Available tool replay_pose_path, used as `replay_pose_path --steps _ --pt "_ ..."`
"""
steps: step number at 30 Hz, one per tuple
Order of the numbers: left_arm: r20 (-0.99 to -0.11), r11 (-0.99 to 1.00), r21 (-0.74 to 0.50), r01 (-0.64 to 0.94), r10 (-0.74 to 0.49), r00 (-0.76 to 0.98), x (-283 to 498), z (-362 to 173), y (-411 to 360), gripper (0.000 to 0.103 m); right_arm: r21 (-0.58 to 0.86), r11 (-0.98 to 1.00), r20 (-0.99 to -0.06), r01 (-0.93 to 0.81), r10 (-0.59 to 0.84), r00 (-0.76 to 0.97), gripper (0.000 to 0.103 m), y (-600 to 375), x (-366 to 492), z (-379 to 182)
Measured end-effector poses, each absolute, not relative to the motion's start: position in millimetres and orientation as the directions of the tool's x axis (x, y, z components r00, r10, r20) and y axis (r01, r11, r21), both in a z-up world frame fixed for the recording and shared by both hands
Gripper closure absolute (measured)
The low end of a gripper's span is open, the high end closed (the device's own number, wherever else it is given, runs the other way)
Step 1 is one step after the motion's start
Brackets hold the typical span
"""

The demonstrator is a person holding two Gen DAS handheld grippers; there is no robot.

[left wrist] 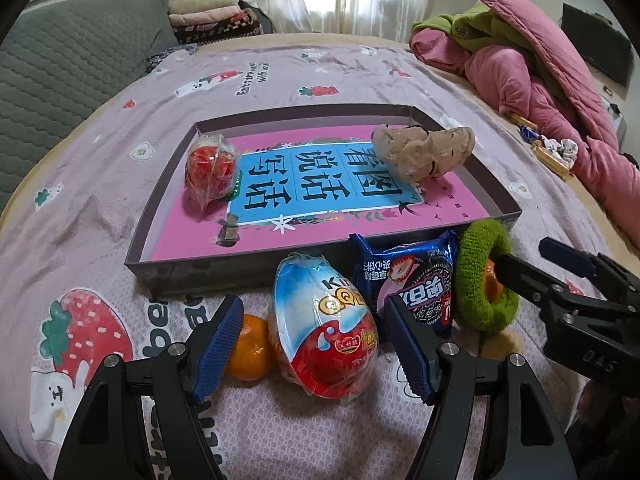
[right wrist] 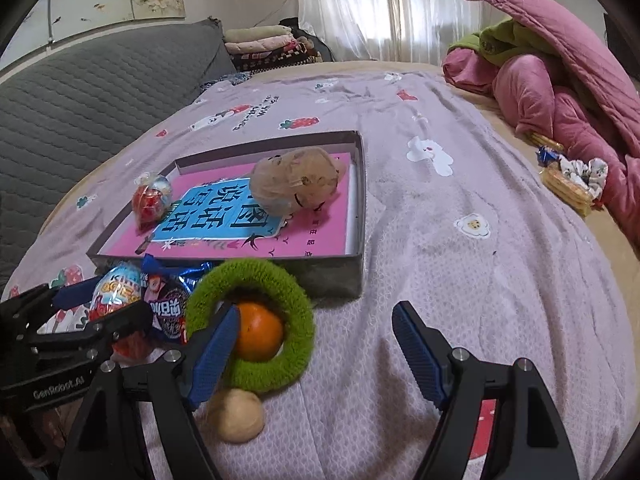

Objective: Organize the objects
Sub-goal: 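Grasp the green knitted ring with the right gripper, then close the left gripper on the Kinder Joy egg while the right gripper holds the green ring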

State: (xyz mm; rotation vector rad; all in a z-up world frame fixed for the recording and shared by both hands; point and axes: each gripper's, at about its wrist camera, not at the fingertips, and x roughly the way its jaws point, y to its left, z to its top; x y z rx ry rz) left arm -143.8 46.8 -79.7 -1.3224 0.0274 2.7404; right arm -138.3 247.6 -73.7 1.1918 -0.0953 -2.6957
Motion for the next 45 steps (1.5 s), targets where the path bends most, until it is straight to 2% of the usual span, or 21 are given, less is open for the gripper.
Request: replay_pose_path --steps 12,14,20,22,26,39,45 --pt "-0.801 -0.998 -0.049 -0.045 0.066 -0.595 -149 -80 43 0.024 0.311 -0.94 -0.729 0.142 -0.332 -0.599 0.053 246 -161 -80" --pt "-0.802 -0.998 -0.045 -0.042 0.061 -0.594 -149 -81 42 0.024 0.326 -0.931 -0.725 0.162 -0.356 -0.59 0.065 242 -164 -80" --pt "-0.811 -1.0 -0.024 -0.008 0.024 -0.585 -148 -82 35 0.024 0.338 -0.923 -0.711 0.185 -0.379 -0.593 0.082 240 -160 -78" --pt "-0.813 -1.0 -0.027 -0.009 0.027 -0.582 -149 -82 34 0.023 0.329 -0.924 -0.707 0.196 -0.379 -0.597 0.084 240 -158 -77" --pt "-0.823 -0.999 -0.039 -0.003 0.033 -0.566 -151 -82 32 0.023 0.312 -0.928 -0.696 0.205 -0.37 -0.616 0.089 240 -155 -74" --pt "-0.841 -0.995 -0.096 0.04 0.06 -0.538 -161 -86 25 0.018 0.26 -0.934 -0.65 0.245 -0.357 -0.671 0.089 236 -145 -61" --pt "-0.859 -0.994 -0.075 0.081 0.023 -0.511 -160 -89 17 0.018 0.259 -0.933 -0.629 0.248 -0.358 -0.69 0.089 239 -142 -56"
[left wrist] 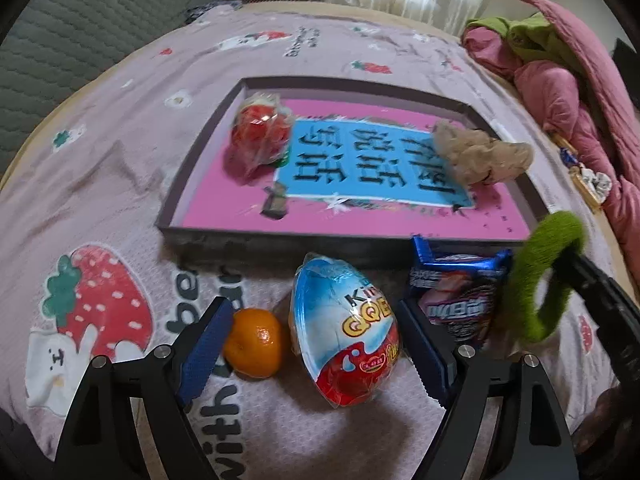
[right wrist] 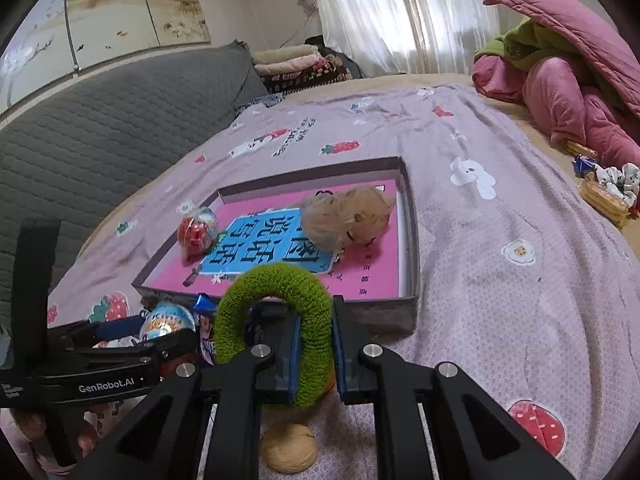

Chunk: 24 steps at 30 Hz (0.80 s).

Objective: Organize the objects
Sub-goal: 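Close the left gripper on the Kinder Joy egg while the right gripper holds the green ring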

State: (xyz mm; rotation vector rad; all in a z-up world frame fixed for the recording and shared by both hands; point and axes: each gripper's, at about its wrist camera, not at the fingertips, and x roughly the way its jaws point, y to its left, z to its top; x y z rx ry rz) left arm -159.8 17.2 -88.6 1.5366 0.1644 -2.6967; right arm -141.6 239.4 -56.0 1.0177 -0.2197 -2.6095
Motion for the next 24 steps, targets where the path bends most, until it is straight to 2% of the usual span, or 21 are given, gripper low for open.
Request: replay_pose_path --steps 10,15,16,17,24 --pt "-0.864 -0.991 -0.103 0.088 0.045 -0.502 -163 -94 6 0.019 0.252 -0.933 -0.618 0.256 -0.358 -0.7 0.089 239 -138 -53" --pt "-0.845 -0.99 -0.134 0.045 0.09 -0.527 -161 -88 10 0.029 0.246 -0.935 -0.606 0.257 -0.355 -0.712 0.089 241 -136 -50" --pt "-0.838 -0.989 -0.147 0.029 0.108 -0.535 -159 -85 11 0.033 0.247 -0.934 -0.602 0.256 -0.355 -0.715 0.089 242 -136 -50" --pt "-0.834 -0.988 -0.156 0.016 0.123 -0.538 -158 -84 13 0.045 0.247 -0.934 -0.599 0.259 -0.357 -0.716 0.089 242 -135 -50" --pt "-0.831 -0.988 -0.157 -0.008 0.136 -0.539 -156 -85 17 0.047 0.244 -0.932 -0.591 0.267 -0.362 -0.721 0.089 241 -132 -49"
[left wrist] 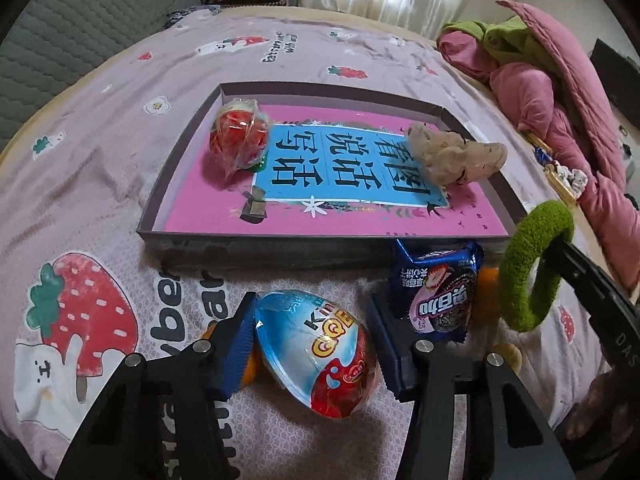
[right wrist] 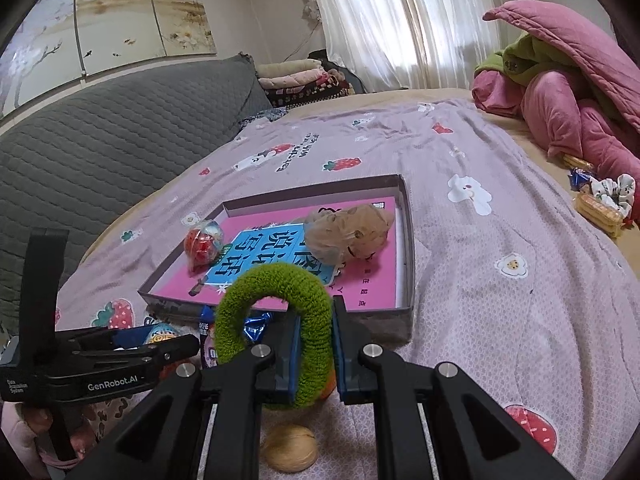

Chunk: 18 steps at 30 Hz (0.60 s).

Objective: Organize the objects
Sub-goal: 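Close the left gripper on the Kinder Joy egg while the right gripper holds the green ring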

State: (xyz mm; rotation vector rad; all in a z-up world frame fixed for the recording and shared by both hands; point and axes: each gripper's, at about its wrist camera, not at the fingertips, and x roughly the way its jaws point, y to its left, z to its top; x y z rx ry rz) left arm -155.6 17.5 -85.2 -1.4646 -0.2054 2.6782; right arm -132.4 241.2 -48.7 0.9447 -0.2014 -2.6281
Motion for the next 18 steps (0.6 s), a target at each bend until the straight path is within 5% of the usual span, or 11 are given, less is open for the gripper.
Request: replay_pose_path --steps 12,18 --pt "-0.817 -0.959 -0.285 0.001 0.242 -0.523 -165 -87 0 0.053 0.238 -0.934 -0.578 0.264 -0.355 -0.734 0.089 241 -131 -47" --pt "-0.836 -0.969 -0.247 -0.028 0.228 -0.5 -166 -85 7 0.053 0.246 -0.936 -0.581 0.254 -0.352 -0.734 0.089 243 -131 -48"
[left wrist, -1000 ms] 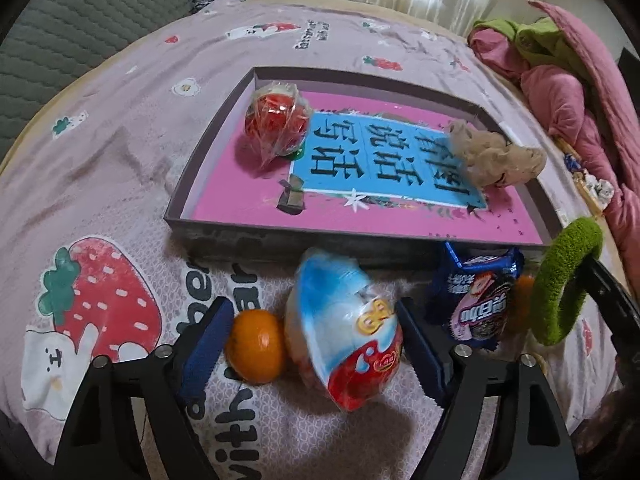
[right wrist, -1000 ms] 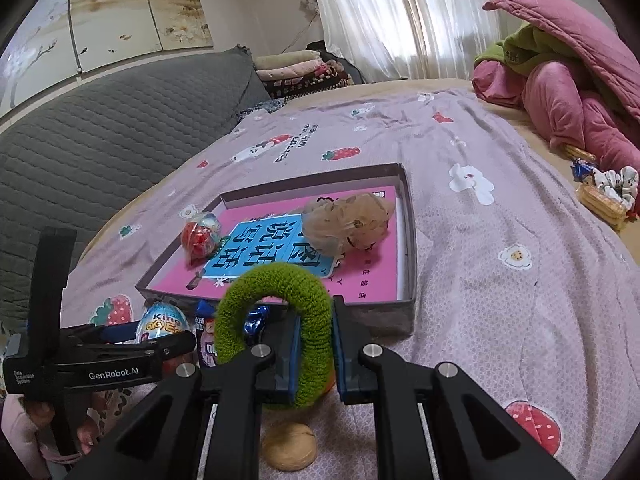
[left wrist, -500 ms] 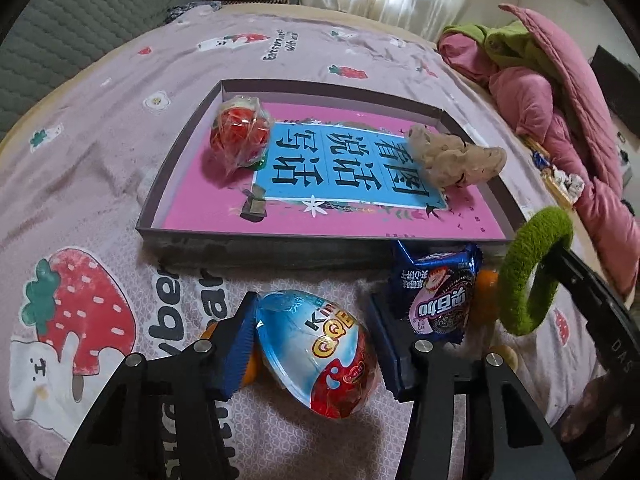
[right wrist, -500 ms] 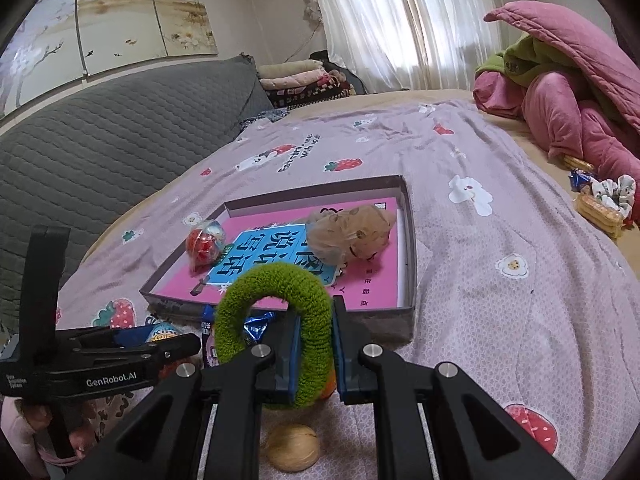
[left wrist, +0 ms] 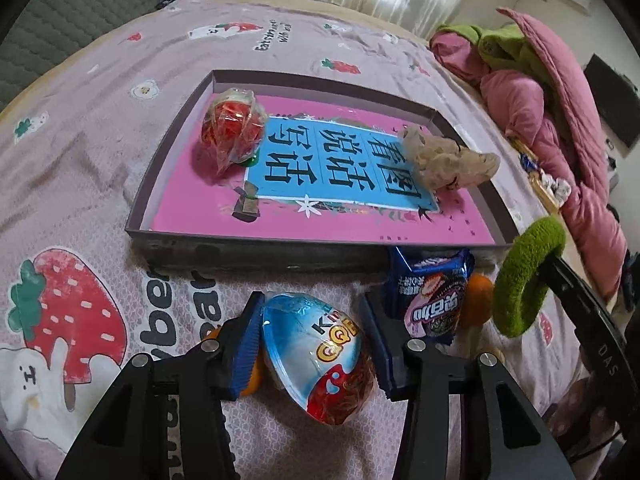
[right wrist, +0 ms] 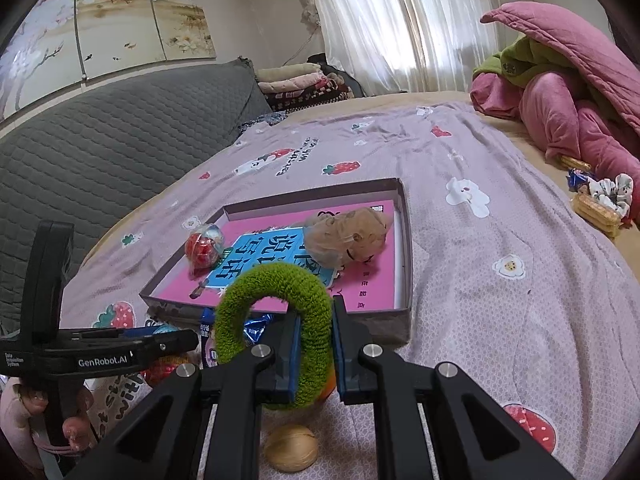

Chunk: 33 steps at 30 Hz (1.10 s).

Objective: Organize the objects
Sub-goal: 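Close the left gripper on the Kinder Joy egg while the right gripper holds the green ring, then carry the Kinder egg with the left gripper while the right carries the green ring toward the tray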

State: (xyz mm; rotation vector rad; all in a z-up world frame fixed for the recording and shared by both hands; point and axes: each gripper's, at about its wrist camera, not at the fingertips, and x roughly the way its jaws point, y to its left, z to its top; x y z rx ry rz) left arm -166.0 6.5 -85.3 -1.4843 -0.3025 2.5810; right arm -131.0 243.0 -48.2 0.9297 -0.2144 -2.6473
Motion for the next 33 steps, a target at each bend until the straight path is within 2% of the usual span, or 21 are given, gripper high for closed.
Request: replay_pose_path --steps 10,26,33 --pt "-0.813 -0.944 -0.327 -0.049 0.308 -0.494 -166 -70 4 0.054 0.256 -0.93 -0.554 0.263 -0.364 -0.748 0.089 248 -125 -42" --pt "-0.766 -0.969 -0.236 -0.079 0.235 -0.598 -141 -35 6 0.054 0.234 -0.923 -0.499 0.306 -0.384 -0.777 0.089 239 -109 -26" --pt "-0.714 -0.981 -0.174 -0.085 0.185 -0.676 -128 -11 5 0.054 0.219 -0.92 -0.469 0.324 -0.391 -0.792 0.089 231 -100 -10"
